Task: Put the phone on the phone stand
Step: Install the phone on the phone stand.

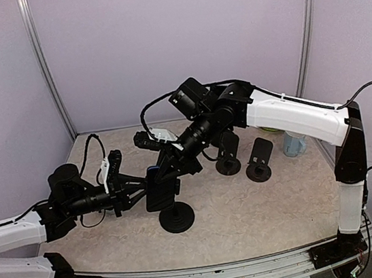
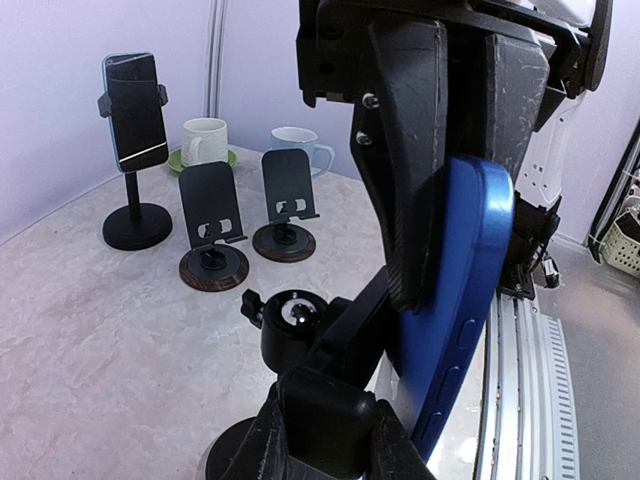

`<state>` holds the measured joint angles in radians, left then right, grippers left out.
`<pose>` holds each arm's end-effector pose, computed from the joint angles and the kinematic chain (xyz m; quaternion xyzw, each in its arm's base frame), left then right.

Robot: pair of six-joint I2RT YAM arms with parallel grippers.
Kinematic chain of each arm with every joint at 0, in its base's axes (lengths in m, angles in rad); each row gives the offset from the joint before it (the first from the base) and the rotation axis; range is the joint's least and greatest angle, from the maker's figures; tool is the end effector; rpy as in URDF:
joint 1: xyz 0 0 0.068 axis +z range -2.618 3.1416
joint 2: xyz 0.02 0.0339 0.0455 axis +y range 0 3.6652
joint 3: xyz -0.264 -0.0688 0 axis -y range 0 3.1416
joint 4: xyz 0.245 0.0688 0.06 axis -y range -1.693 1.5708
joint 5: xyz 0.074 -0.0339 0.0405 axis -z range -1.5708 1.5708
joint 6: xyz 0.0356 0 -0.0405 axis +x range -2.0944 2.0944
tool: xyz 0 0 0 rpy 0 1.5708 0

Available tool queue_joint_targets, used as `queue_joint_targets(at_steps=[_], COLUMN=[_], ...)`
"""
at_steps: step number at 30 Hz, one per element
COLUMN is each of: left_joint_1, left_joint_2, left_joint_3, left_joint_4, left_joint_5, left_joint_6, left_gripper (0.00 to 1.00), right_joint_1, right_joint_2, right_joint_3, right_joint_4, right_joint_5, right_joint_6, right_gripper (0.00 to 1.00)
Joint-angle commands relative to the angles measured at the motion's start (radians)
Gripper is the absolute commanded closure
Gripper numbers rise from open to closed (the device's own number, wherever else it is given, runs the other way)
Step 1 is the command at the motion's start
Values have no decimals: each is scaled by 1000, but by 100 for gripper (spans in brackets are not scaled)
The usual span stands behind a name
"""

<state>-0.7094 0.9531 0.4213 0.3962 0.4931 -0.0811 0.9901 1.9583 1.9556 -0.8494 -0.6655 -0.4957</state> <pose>0.1507 -0.1516 0.2420 0.3784 0.6453 -0.4152 0.5177 0.2187 0.3733 0.3405 -0.6831 0.5739 0.3778 0.2474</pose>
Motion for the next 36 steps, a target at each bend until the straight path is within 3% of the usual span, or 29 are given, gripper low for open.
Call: queue_joint_targets(at_steps=[1, 20, 36], left_joint_1=[-9, -29, -23], left_joint_2=[-89, -172, -214], left_joint_3=[25, -14, 20], left_joint_4=[102, 70, -6], left_joint_5=[30, 41, 50], left_joint_6=[-23, 23, -47], left_gripper=[87, 87, 88], right_joint_1=[-47, -82, -84], right_joint_2=[14, -22, -17], right_joint_3=[-47, -120, -145], right_joint_4=[-261, -244, -239], right_joint_5=[270, 355, 474], right_joint_6=[40, 72, 95], right_gripper=[100, 100, 100])
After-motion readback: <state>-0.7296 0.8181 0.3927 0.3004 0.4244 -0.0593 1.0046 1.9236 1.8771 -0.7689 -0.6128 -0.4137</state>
